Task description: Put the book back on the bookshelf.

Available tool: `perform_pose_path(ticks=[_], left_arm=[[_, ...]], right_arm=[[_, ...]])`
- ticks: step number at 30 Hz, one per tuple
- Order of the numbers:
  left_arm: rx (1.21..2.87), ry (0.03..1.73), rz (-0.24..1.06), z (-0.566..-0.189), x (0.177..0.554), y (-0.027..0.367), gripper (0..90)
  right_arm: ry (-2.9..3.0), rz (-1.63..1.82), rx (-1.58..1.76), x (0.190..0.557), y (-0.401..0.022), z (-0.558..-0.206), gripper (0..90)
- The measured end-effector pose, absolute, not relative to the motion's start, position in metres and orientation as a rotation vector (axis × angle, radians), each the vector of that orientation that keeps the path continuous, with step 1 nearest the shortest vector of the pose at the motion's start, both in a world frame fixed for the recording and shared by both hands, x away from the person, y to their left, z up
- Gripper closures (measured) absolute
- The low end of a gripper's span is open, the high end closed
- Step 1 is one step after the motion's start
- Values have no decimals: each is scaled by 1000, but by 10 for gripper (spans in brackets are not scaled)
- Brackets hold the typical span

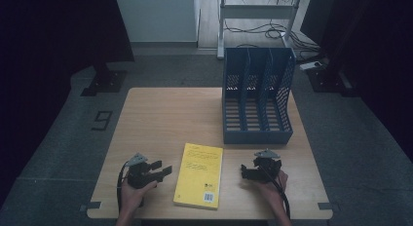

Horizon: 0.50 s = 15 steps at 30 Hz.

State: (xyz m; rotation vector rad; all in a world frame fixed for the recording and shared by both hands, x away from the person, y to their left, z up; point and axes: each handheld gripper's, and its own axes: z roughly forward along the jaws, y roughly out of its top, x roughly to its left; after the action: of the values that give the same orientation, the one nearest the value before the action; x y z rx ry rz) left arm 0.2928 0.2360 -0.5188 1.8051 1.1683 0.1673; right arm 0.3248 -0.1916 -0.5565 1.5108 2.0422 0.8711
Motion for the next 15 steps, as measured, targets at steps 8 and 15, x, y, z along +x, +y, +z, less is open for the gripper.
perform_pose_path(ticks=[8, 15], left_arm=[[1806, 1185, 164, -518, 293, 238, 395], [1810, 1178, 160, -516, 292, 236, 394]], right_arm=[[2038, 871, 1515, 324, -191, -556, 0], [2013, 870, 1532, 320, -191, -556, 28]])
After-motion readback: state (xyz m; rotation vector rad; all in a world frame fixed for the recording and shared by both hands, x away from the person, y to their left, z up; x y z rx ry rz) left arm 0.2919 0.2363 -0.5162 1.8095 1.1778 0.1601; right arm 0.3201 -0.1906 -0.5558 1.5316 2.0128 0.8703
